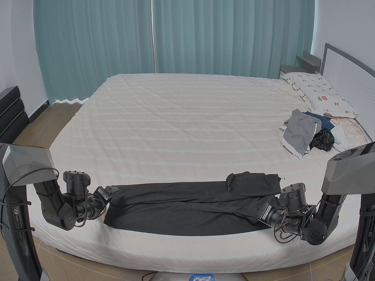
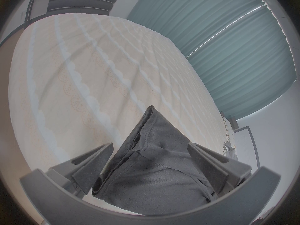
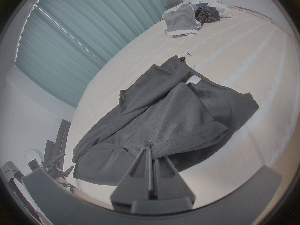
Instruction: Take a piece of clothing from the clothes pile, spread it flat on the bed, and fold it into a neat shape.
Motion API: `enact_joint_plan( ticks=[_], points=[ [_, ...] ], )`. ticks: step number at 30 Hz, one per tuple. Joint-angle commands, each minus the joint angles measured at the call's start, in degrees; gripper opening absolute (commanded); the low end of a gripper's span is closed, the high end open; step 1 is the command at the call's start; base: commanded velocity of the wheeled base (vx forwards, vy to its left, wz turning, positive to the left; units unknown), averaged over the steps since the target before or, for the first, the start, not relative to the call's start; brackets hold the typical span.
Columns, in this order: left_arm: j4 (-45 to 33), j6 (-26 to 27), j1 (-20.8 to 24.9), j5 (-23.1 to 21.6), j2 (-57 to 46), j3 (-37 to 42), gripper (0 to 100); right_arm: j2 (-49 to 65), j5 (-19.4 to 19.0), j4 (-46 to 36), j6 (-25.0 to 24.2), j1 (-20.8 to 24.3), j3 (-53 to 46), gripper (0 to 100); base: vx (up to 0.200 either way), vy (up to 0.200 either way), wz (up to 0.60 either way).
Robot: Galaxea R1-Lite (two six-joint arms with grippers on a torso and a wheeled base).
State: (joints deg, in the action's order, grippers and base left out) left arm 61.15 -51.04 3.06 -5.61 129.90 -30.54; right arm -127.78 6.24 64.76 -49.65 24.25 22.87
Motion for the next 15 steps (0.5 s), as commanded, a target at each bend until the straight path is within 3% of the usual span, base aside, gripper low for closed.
enact_joint_plan(
  ticks=[1,3,4,15],
  points=[
    [0.02,-0.02,0.02,-0.02,0.09,-0.05,100,-0.36,-0.09,0.02,-0.01,0.27,-1.16,0,0.0,0.0,0.0],
    [0.02,-0.02,0.02,0.07,0.09,-0.05,100,-0.45,-0.09,0.11,0.17,0.54,-1.42,0,0.0,0.0,0.0],
    [0.02,-0.02,0.02,0.07,0.09,-0.05,100,-0.36,-0.09,0.19,0.26,0.8,-1.51,100,0.0,0.0,0.0],
    [0.02,-0.02,0.02,0.07,0.09,-0.05,100,1.75,-0.09,0.19,2.46,-2.19,-2.04,100,0.0,0.0,0.0]
  ],
)
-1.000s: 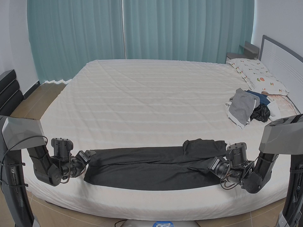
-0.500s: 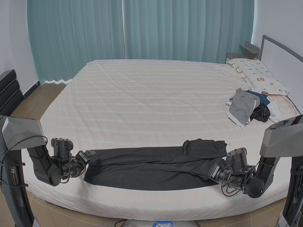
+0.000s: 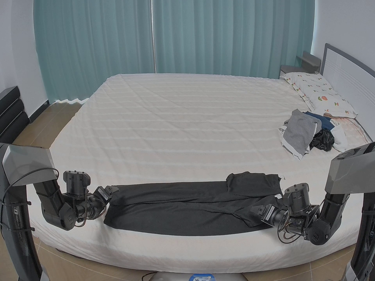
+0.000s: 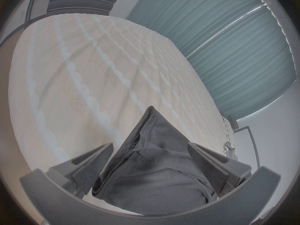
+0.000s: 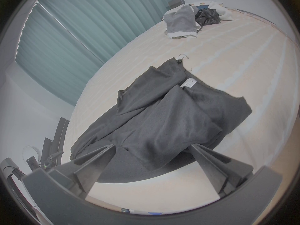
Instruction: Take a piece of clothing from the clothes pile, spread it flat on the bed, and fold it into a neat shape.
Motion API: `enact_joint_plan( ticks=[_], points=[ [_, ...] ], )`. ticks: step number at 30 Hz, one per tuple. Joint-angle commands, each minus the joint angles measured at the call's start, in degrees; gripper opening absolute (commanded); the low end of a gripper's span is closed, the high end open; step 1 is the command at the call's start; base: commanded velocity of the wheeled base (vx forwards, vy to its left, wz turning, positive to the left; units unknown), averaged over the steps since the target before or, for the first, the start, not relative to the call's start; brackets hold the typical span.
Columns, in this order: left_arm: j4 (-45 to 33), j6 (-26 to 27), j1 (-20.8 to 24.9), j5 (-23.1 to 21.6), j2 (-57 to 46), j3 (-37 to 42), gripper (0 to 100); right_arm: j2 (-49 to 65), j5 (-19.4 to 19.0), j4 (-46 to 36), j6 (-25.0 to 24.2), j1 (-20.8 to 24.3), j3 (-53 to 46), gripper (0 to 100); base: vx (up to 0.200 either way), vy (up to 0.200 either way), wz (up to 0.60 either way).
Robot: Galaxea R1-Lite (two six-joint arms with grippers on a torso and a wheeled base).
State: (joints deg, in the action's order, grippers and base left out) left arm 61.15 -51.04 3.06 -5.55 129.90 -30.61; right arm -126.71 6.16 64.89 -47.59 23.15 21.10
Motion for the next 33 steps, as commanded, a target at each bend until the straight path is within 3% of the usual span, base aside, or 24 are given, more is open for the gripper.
enact_joint_plan(
  ticks=[1,9,27,28,33],
  points=[
    [0.02,-0.02,0.02,0.01,0.09,0.02,100,0.67,-0.18,0.06,1.27,-2.67,-0.27,100,0.0,0.0,0.0],
    [0.02,-0.02,0.02,0.01,0.09,-0.06,100,0.94,-2.29,0.06,2.94,-8.47,-1.33,100,0.0,0.0,0.0],
    [0.02,-0.02,-0.07,0.01,0.18,-0.06,100,-3.02,-7.83,0.76,5.23,-12.34,0.17,100,0.0,0.0,0.0],
    [0.02,-0.02,-0.07,0.01,0.18,-0.06,100,-3.02,-7.83,0.76,5.23,-12.34,0.17,0,0.0,0.0,0.0],
    [0.02,-0.02,-0.16,0.01,0.18,-0.06,100,-2.31,-7.56,0.76,5.49,-12.69,-0.97,0,0.0,0.0,0.0]
  ],
)
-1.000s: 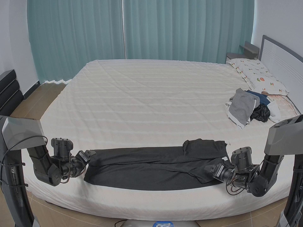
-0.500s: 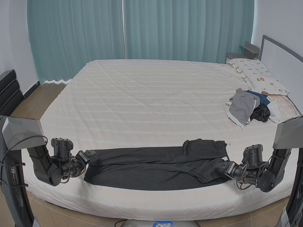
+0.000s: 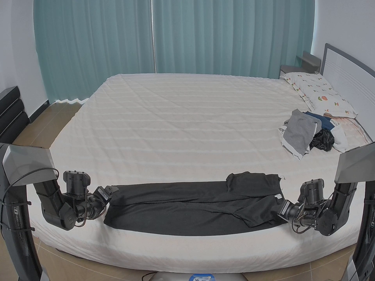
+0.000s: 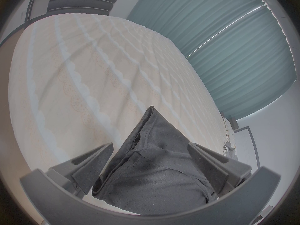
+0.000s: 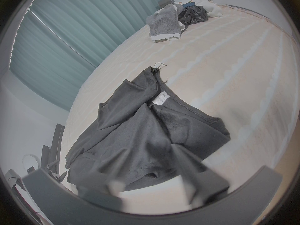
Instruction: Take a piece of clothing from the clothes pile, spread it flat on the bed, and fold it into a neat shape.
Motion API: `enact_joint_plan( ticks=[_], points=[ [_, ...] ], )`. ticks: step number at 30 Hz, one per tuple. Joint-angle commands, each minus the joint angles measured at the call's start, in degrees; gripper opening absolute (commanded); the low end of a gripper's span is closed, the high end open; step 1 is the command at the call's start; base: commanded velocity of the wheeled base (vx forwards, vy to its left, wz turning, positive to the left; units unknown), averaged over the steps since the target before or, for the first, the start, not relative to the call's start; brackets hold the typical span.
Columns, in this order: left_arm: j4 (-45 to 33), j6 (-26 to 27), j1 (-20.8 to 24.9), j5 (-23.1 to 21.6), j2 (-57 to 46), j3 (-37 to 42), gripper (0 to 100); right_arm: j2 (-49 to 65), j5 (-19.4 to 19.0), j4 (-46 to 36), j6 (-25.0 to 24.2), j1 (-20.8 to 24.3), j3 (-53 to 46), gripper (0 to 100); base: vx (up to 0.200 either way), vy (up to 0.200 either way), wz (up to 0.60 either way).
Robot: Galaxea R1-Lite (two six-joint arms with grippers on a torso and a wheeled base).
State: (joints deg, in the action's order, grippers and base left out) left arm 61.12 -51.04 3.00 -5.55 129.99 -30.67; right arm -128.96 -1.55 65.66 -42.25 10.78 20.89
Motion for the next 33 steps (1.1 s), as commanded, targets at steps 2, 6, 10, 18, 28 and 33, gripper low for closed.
enact_joint_plan(
  ticks=[2,6,10,18,28,33],
  points=[
    [0.05,-0.02,-0.1,0.01,0.09,0.0,100,0.03,0.23,0.08,0.86,-0.58,-1.82,0,0.0,0.0,0.0],
    [0.05,0.07,-0.1,0.1,0.18,0.0,100,0.29,0.41,1.31,2.53,-1.81,-3.23,0,0.0,0.0,0.0],
    [0.05,0.07,-0.01,0.01,0.18,0.0,100,0.47,0.58,4.21,2.88,-2.34,-4.63,0,0.0,0.0,0.0],
    [0.05,0.24,-0.01,0.01,0.53,0.0,100,0.56,0.58,6.15,3.58,-2.16,-7.1,0,0.0,0.0,0.0],
    [0.05,0.33,-0.01,0.01,0.53,0.0,100,-0.59,-0.21,8.96,3.84,-1.55,-6.57,100,0.0,0.0,0.0],
    [0.05,0.33,-0.01,0.01,0.53,0.0,100,-1.73,-0.3,8.96,4.2,-0.05,-5.43,100,0.0,0.0,0.0]
  ],
)
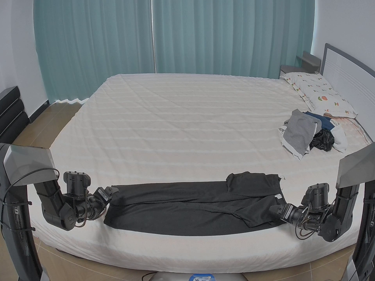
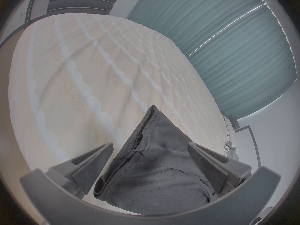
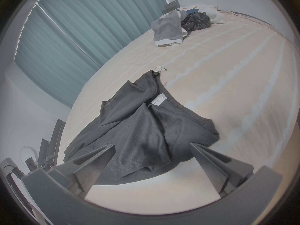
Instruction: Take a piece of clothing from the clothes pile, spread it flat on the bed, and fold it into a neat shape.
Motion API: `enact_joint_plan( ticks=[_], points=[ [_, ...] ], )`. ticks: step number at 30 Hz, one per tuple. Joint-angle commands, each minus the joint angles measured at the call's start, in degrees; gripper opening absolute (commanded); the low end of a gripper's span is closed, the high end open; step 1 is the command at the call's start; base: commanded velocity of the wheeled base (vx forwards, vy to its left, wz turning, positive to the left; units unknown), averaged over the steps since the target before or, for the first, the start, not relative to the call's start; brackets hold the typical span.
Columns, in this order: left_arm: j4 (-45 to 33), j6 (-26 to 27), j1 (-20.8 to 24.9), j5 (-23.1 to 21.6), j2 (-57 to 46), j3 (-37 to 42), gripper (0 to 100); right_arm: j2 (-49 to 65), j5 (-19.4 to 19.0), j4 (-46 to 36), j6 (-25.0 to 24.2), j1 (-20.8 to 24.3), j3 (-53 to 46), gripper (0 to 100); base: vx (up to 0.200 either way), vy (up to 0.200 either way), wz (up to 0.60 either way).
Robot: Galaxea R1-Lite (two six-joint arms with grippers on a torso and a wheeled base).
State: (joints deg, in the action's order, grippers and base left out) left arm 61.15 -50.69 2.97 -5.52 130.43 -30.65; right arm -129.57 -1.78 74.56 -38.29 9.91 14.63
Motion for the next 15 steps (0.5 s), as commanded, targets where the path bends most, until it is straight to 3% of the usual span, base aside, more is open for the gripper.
enact_joint_plan(
  ticks=[1,6,7,15],
  points=[
    [0.02,-0.02,0.01,-0.01,0.09,-0.03,100,-1.21,-0.07,0.06,0.23,0.9,1.19,100,0.0,0.0,0.0],
    [0.02,-0.02,0.01,-0.01,0.09,-0.03,100,-1.56,-0.07,-0.03,0.23,0.99,2.86,100,0.0,0.0,0.0],
    [0.02,-0.02,0.01,-0.01,0.09,-0.03,100,-1.56,-0.07,-0.03,0.23,0.99,2.86,0,0.0,0.0,0.0],
    [0.02,-0.02,0.01,-0.01,0.0,-0.11,100,-3.32,-0.24,-0.55,1.64,1.69,2.42,0,0.0,0.0,0.0]
  ],
)
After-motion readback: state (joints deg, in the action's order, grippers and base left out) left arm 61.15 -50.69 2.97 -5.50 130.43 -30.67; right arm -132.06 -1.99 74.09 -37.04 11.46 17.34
